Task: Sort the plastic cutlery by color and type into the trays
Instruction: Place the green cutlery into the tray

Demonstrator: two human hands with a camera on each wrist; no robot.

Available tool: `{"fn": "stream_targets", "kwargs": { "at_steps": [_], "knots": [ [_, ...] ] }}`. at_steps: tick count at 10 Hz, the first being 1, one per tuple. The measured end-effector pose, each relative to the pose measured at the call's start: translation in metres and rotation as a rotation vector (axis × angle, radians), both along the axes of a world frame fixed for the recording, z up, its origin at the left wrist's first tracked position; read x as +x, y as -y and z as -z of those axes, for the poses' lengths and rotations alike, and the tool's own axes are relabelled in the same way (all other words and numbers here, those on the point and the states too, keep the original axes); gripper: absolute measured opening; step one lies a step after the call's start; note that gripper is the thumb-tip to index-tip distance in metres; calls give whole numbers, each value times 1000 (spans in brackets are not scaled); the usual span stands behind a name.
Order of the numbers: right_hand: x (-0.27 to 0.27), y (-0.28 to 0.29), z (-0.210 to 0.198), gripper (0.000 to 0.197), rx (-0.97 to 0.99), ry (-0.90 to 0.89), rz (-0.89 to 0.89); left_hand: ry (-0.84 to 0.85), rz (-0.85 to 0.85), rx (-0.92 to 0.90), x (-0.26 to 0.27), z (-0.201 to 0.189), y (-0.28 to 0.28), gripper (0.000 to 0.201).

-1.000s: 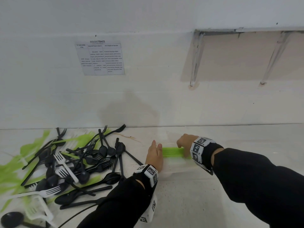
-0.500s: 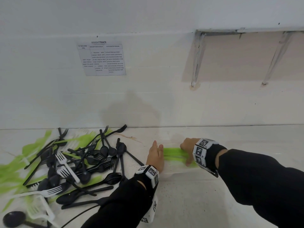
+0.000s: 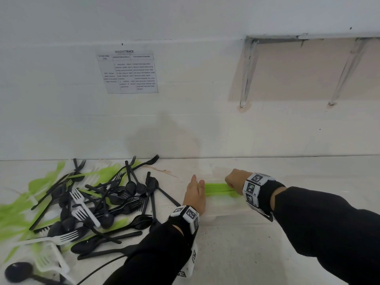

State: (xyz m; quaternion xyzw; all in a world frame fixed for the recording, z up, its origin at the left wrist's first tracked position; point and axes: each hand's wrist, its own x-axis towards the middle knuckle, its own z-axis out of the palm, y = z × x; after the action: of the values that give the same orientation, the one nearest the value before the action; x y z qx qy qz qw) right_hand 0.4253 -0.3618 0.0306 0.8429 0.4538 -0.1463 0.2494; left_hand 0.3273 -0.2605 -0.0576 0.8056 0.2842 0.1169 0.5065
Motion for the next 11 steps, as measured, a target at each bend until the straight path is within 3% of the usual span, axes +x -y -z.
{"fn": "stream_targets", "kwargs": {
  "at_steps": [1,6,7,9,11],
  "knots": [
    [-1,-1,2,32,32,26,38,3,2,-6,-1,0,-1,55],
    [3,13,34,25,330,-66,386,6,16,6,-2,0,0,55],
    [4,12,38,35,365,-70,415,6,13,7,-1,0,-1,55],
    [9,17,37,18,415,-92,418,9,8,5,-2,0,0,55],
    [7,19,45,43,522,-135,585,6,0,6,-2,0,1,55]
  ]
}}
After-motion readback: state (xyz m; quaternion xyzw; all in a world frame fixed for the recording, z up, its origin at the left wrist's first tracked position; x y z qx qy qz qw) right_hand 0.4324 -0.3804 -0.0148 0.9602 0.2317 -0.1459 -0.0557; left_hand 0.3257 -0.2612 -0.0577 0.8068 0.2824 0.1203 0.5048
